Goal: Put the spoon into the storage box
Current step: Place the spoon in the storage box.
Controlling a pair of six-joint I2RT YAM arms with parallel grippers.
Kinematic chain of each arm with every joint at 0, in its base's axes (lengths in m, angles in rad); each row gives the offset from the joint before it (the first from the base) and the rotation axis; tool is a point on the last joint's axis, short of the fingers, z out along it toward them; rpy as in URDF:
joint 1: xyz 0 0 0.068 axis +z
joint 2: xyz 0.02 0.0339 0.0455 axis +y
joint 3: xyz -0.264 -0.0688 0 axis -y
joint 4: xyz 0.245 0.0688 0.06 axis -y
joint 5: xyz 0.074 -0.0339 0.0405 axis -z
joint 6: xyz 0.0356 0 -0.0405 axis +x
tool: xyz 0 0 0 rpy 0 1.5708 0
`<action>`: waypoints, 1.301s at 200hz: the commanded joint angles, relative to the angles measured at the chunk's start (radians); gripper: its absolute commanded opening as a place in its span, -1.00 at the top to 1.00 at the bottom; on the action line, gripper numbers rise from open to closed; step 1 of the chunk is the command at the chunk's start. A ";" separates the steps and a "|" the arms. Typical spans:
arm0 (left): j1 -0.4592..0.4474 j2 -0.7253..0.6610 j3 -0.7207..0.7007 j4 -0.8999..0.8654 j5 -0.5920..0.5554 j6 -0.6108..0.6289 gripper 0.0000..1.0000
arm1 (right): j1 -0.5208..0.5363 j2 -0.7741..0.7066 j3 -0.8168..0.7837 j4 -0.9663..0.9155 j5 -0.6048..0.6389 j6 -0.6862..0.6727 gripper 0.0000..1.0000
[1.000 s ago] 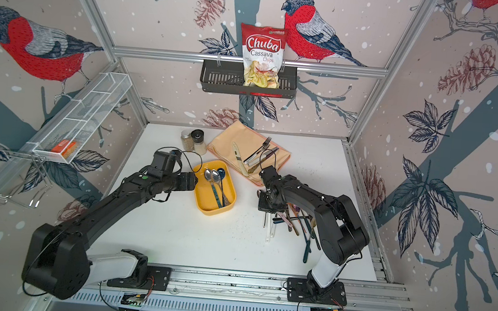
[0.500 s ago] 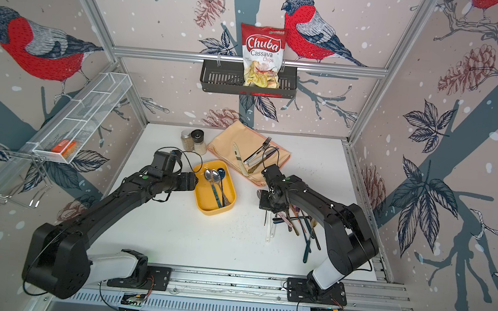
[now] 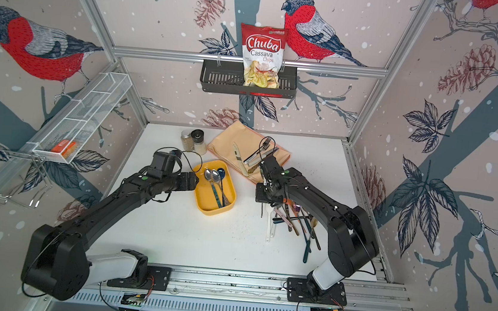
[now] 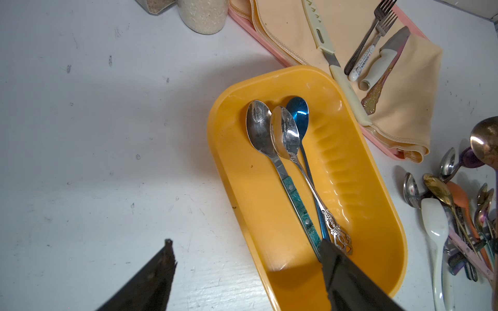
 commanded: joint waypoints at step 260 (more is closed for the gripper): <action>0.157 -0.080 -0.116 0.091 0.137 -0.143 -0.73 | 0.134 0.668 0.658 -0.059 -0.420 -0.244 0.88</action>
